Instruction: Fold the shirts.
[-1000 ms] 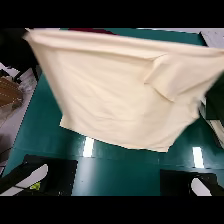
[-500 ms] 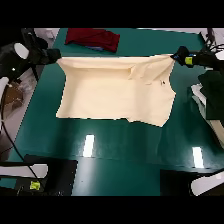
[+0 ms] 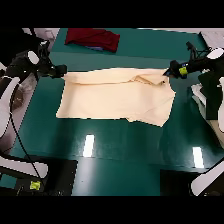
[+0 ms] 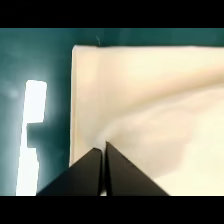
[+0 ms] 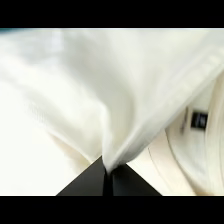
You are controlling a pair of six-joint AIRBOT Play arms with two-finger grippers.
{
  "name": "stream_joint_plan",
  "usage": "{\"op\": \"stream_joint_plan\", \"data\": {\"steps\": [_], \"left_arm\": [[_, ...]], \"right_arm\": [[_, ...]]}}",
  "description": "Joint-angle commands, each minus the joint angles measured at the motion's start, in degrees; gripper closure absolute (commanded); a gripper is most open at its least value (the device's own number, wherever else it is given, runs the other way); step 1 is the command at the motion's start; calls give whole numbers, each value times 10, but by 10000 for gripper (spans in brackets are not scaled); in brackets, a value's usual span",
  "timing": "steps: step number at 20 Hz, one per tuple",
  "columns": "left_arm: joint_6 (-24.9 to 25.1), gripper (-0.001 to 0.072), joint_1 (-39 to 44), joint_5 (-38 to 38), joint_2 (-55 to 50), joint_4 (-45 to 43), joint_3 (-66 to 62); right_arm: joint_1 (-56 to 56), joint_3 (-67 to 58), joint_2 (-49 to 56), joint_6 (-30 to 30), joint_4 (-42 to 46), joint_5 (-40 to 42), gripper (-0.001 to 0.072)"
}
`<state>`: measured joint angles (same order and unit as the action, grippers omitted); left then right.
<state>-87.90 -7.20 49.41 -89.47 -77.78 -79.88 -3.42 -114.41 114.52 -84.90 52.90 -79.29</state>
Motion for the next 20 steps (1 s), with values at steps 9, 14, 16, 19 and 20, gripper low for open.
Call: {"op": "stream_joint_plan", "data": {"steps": [9, 14, 16, 19, 20], "left_arm": [[-15, 683, 2, 5, -3, -64, 0], [-15, -13, -4, 63, 0, -19, -3], [-20, -13, -23, 119, 13, -19, -3], [0, 158, -50, 228, 40, -2, 5], [13, 158, -53, 252, 54, 10, 19]], "right_arm": [[14, -4, 5, -30, 175, -141, 692], [15, 1, -8, -25, 171, -143, 225], [-2, 47, -54, -25, 169, -126, 225], [-35, 202, -159, -3, 109, -90, 225], [-47, 267, -198, 7, 83, -62, 225]]}}
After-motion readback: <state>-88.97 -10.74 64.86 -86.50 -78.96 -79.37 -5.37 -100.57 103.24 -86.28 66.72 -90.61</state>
